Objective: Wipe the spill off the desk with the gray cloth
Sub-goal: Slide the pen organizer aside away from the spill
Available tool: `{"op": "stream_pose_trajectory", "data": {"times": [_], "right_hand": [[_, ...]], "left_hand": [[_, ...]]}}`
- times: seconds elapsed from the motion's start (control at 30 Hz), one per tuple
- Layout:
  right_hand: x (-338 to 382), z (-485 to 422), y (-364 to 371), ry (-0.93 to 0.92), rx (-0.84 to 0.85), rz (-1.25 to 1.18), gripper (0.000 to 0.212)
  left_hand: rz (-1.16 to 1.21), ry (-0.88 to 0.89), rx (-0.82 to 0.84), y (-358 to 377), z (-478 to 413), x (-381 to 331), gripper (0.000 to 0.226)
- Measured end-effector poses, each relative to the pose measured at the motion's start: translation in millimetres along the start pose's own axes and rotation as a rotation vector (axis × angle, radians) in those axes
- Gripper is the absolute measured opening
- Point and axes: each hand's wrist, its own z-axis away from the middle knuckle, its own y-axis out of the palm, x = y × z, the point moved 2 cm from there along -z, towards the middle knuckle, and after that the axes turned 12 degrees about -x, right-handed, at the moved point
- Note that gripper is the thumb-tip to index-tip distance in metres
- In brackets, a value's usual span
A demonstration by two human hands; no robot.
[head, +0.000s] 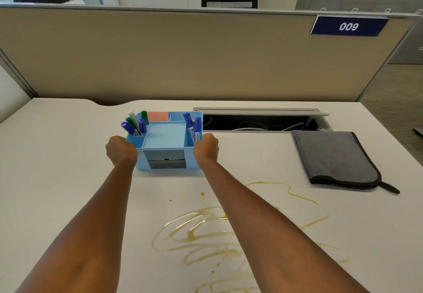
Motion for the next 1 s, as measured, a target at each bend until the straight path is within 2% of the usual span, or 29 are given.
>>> {"op": "stream_pose_trajectory", "data": {"times": [0.23,0.33,0.4,0.47,0.57,0.63,0.73,0.87,1.0], "right_hand": [[-13.3,-8.1,1.2,-0.053,0.012,0.039,0.031],[-29.3,-10.8,-13.8,-0.104,-0.026,0.079,0.040],[-44.2,-13.2,-35.0,-0.141,-0.069,0.149,0.040],[-64.4,-20.1,-60.1,-0.163,-0.112,0.225,0.040],[-99.9,-36.4,-100.0,-0.176,-0.192,0.318,0.040],[-120.8,-47.5,-125.7,-0.178,-0.232,0.382,0.039],[-146.2,-63.1,-162.7,-0.205,-0.257,0.555,0.039],[-170.1,-77.1,-195.1,-0.184,-0.220,0.788,0.050],[-184.8,-80.8,-205.3,-0.132,-0.164,0.893,0.059]], "left_hand": [[0.032,-0.024,-0.033,-2.4,13.0,1.2,0.029],[0.103,-0.005,-0.078,3.9,29.7,5.0,0.040],[0.097,0.151,-0.145,10.9,44.6,10.4,0.049],[0.024,0.408,-0.156,18.7,62.2,16.9,0.054],[-0.058,0.733,-0.060,32.0,89.6,26.2,0.056],[-0.114,0.844,-0.004,40.0,103.0,34.1,0.057],[-0.199,0.872,0.054,47.6,114.0,47.5,0.057],[-0.323,0.797,0.156,53.4,114.1,64.6,0.062],[-0.369,0.759,0.188,52.7,110.1,69.6,0.067]]}}
